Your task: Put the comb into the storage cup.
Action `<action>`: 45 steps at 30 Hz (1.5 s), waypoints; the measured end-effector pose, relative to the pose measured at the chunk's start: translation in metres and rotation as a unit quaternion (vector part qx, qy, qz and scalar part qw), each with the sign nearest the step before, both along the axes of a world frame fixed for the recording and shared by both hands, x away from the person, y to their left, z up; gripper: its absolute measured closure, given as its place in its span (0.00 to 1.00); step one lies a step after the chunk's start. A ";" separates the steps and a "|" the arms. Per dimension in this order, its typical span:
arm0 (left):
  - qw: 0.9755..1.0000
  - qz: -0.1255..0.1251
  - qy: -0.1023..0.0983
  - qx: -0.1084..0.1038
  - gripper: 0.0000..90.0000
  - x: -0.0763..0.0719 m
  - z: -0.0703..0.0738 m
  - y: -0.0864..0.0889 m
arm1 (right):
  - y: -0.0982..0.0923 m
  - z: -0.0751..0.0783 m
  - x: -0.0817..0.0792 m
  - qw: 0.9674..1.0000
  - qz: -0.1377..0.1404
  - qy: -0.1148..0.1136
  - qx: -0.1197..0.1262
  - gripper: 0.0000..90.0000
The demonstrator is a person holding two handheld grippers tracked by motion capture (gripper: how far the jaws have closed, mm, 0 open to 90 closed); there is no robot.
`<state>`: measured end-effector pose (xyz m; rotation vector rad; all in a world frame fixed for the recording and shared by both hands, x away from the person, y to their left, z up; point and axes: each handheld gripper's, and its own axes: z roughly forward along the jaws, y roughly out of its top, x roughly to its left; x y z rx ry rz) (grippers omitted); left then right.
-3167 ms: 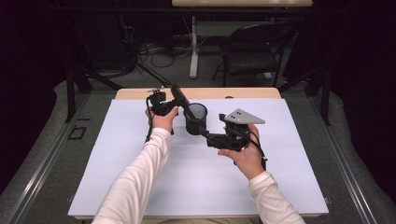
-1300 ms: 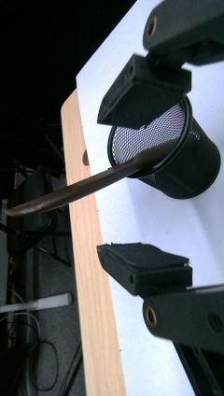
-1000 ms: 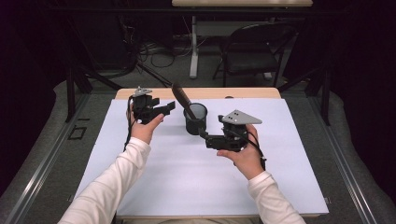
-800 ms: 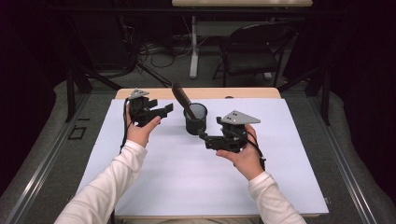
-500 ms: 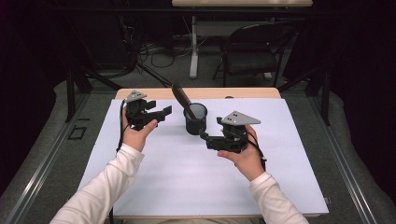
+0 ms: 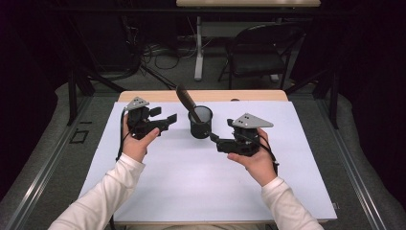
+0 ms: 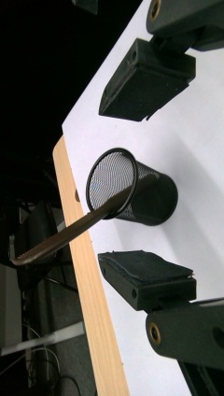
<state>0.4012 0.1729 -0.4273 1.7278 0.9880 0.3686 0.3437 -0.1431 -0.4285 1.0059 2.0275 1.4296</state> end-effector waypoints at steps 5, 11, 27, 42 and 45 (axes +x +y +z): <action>1.000 0.000 -0.001 -0.001 0.27 -0.005 0.000 0.005 | -0.005 0.000 0.000 1.000 0.003 0.015 0.005 0.27; 1.000 -0.002 -0.002 -0.011 0.27 -0.011 0.000 0.011 | -0.005 -0.001 -0.002 1.000 0.007 0.018 0.003 0.17; 0.999 -0.018 0.000 -0.030 0.19 -0.025 -0.005 0.023 | -0.007 -0.013 -0.003 0.999 0.014 0.052 -0.001 0.17; 0.999 -0.022 -0.001 -0.039 0.17 -0.038 -0.010 0.038 | -0.006 -0.020 -0.013 0.999 0.022 0.029 -0.027 0.17; 0.999 -0.029 -0.006 -0.031 0.17 -0.041 -0.012 0.040 | -0.007 -0.022 -0.014 0.998 0.026 0.034 -0.039 0.16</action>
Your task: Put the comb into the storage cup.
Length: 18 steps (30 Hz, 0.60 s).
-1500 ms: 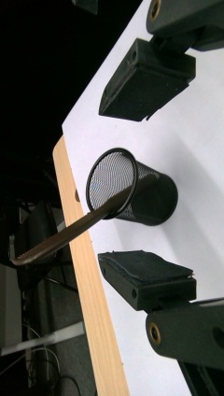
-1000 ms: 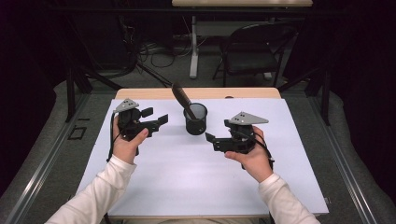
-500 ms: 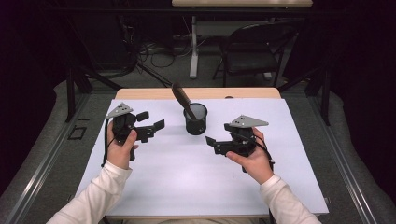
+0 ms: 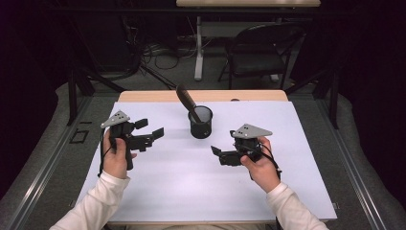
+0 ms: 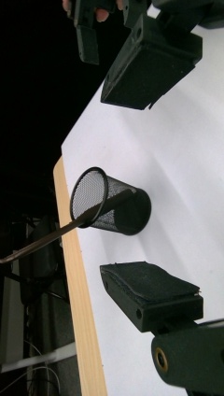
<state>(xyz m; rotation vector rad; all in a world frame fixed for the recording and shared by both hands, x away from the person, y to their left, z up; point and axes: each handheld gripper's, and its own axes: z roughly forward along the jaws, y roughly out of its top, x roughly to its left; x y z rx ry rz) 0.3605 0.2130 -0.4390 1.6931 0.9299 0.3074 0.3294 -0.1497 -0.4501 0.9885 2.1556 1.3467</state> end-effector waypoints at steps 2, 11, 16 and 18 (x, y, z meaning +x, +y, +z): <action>1.000 -0.005 -0.003 0.004 0.17 -0.003 -0.002 0.002 | -0.001 -0.002 -0.001 1.000 0.006 -0.003 -0.014 0.14; 0.999 -0.032 -0.017 0.041 0.00 -0.015 -0.010 0.008 | -0.011 -0.011 -0.006 1.000 0.018 0.012 -0.018 0.10; 0.998 -0.039 -0.022 0.049 0.00 -0.023 -0.015 0.012 | -0.020 -0.017 -0.009 1.000 0.019 0.021 -0.013 0.08; 0.998 -0.036 -0.021 0.054 0.00 -0.025 -0.018 0.014 | -0.024 -0.019 -0.010 0.999 0.020 0.026 -0.015 0.09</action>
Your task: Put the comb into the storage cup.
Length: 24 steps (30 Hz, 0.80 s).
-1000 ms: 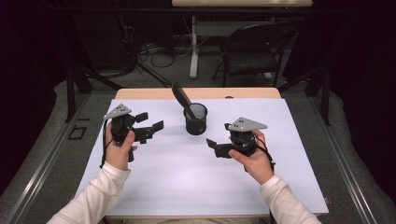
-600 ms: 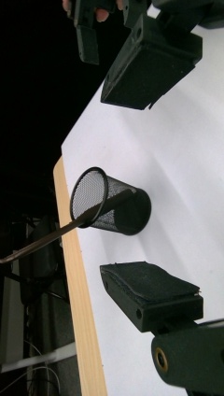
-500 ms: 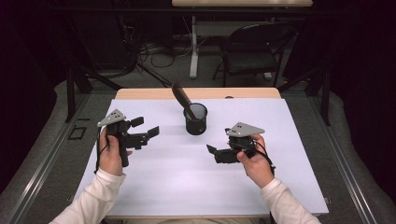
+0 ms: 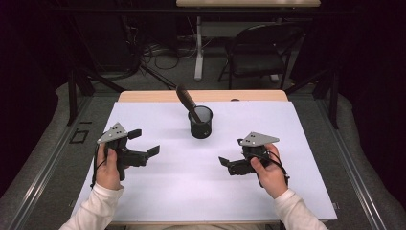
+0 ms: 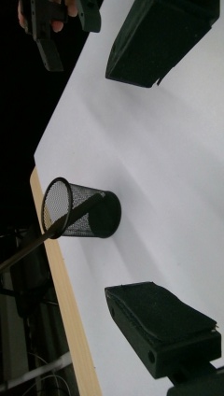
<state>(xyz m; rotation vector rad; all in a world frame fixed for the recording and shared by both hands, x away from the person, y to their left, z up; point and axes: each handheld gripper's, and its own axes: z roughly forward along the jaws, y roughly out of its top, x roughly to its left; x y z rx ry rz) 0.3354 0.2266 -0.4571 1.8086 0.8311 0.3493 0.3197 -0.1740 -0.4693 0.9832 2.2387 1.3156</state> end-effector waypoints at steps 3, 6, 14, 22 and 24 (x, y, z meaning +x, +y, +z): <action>1.000 0.002 0.005 0.001 0.00 -0.002 -0.006 0.004 | -0.005 -0.003 -0.002 1.000 -0.008 0.002 -0.003 0.11; 1.000 0.006 0.010 -0.004 0.00 -0.005 -0.012 0.010 | -0.012 -0.008 -0.003 1.000 -0.018 0.004 -0.003 0.11; 1.000 0.018 0.017 -0.017 0.00 -0.013 -0.027 0.022 | -0.028 -0.019 -0.005 0.999 -0.033 0.008 -0.013 0.13; 1.000 0.024 0.012 -0.007 0.00 -0.021 -0.041 0.032 | -0.042 -0.029 -0.008 0.999 -0.049 0.015 -0.003 0.15; 1.000 0.027 0.013 -0.010 0.00 -0.023 -0.044 0.035 | -0.045 -0.032 -0.008 0.998 -0.053 0.016 -0.001 0.16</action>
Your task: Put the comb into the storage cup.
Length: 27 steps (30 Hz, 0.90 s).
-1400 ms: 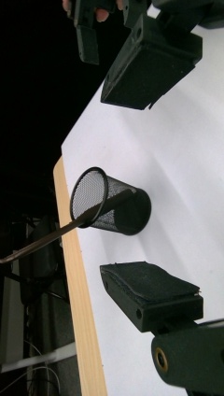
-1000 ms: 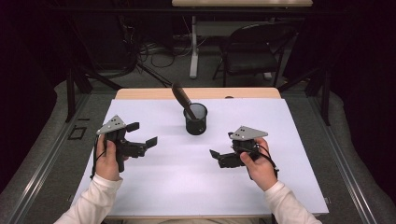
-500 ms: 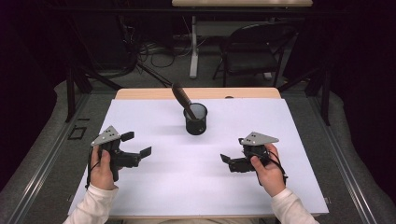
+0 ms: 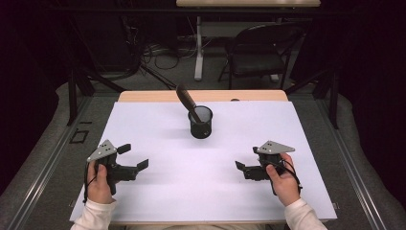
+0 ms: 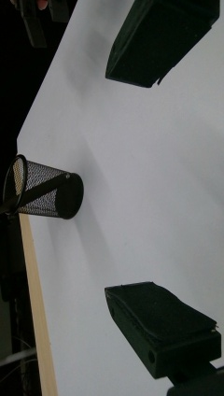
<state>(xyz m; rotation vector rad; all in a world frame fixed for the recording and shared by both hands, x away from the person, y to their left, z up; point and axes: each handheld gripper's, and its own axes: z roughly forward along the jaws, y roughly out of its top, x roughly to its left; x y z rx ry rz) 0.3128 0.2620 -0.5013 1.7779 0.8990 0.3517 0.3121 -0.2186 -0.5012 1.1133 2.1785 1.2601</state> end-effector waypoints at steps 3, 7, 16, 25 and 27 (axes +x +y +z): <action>1.000 0.007 0.001 -0.003 0.00 -0.002 -0.003 0.005 | -0.004 -0.003 0.000 1.000 -0.008 0.002 0.001 0.16; 1.000 0.010 0.000 -0.006 0.00 -0.004 -0.006 0.011 | -0.007 -0.005 -0.001 1.000 -0.013 -0.002 0.003 0.16; 1.000 0.018 0.005 -0.012 0.00 -0.004 -0.013 0.018 | -0.013 -0.011 -0.001 1.000 -0.022 0.005 0.011 0.16; 1.000 0.015 0.001 0.002 0.00 -0.002 -0.021 0.018 | -0.017 -0.020 0.002 1.000 -0.027 0.007 0.015 0.16; 1.000 0.013 -0.002 0.005 0.00 -0.002 -0.022 0.018 | -0.018 -0.022 0.002 0.999 -0.028 0.008 0.013 0.16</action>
